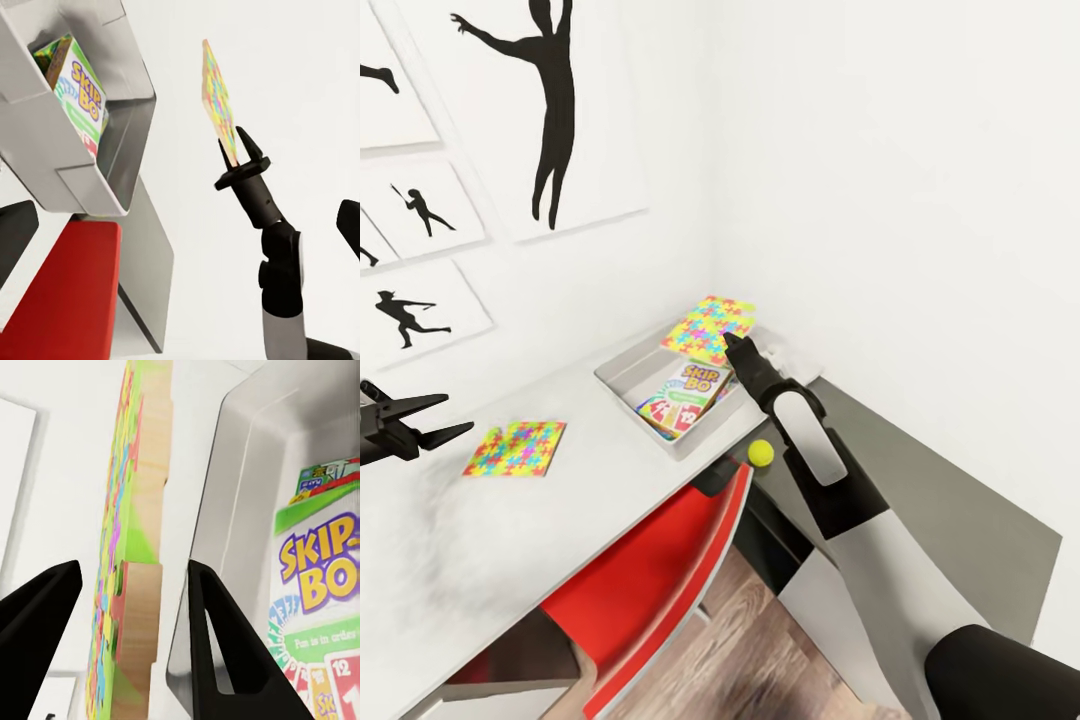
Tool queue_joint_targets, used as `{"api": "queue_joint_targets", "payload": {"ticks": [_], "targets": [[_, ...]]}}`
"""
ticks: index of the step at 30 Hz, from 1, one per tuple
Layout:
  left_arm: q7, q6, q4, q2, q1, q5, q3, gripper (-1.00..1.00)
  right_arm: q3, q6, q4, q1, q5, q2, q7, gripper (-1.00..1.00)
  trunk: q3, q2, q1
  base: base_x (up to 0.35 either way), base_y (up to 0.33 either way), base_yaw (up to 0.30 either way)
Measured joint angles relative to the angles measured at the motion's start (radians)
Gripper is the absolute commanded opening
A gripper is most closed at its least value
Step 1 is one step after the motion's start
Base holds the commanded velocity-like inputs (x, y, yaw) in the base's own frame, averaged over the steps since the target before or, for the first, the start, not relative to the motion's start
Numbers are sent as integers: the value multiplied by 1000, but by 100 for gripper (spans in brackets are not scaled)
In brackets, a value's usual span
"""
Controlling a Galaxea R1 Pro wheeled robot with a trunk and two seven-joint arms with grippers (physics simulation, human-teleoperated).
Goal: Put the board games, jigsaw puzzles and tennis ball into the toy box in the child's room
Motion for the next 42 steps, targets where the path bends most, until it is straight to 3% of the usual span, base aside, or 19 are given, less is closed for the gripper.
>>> {"api": "queue_joint_targets", "payload": {"ticks": [5, 15, 42], "targets": [[0, 0, 0, 0, 0, 2, 0, 100, 0, -1, 23, -1, -1, 0, -1, -100, 0, 0, 0, 42, 23, 0], [-11, 0, 18, -2, 41, 7, -3, 100, 1, -1, 96, -33, -61, 0, -2, -100, 0, 0, 0, 22, 6, 0], [-28, 1, 21, -2, 52, 12, -3, 100, 4, 2, 179, -46, -66, 0, -38, -100, 0, 0, 0, 26, 31, 0]]}}
